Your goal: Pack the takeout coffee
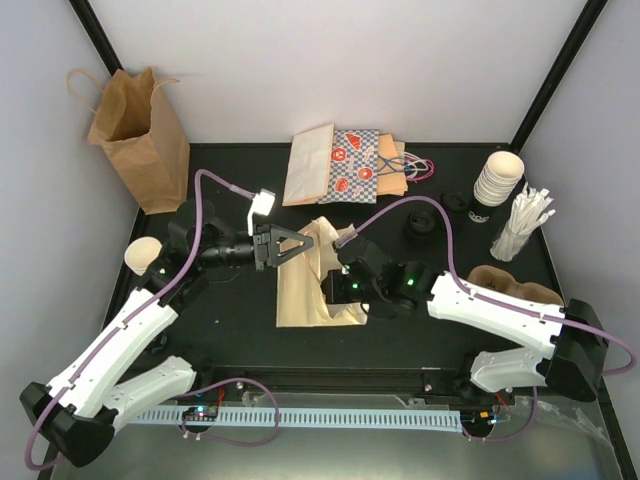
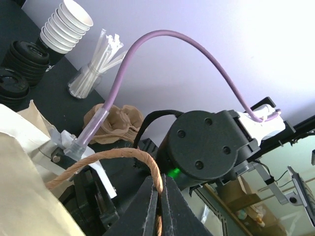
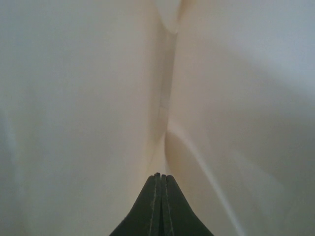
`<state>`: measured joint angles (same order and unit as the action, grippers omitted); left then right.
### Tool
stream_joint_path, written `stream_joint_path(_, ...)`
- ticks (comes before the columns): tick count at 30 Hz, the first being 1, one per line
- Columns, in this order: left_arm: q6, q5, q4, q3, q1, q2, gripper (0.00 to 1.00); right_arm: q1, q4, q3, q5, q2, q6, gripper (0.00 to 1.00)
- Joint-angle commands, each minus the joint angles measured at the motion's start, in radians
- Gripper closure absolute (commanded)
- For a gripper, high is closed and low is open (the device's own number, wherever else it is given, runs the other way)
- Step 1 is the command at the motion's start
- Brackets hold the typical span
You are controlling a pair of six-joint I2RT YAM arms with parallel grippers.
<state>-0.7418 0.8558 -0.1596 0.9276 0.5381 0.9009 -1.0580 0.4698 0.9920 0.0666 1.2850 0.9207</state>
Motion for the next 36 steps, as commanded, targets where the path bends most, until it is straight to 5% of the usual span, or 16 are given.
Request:
stream_joint_path(1,-0.036,0.019,0.082,0.057,0.004,-0.021,0.98,-0.005,0.004,-0.036,-0.052,-0.036,-0.030,0.99)
stream_joint_path(36,0.035,-0.042,-0.055,0.146,0.003,-0.105,0.98,-0.005,0.418,0.064,-0.520,-0.026,-0.156,0.99)
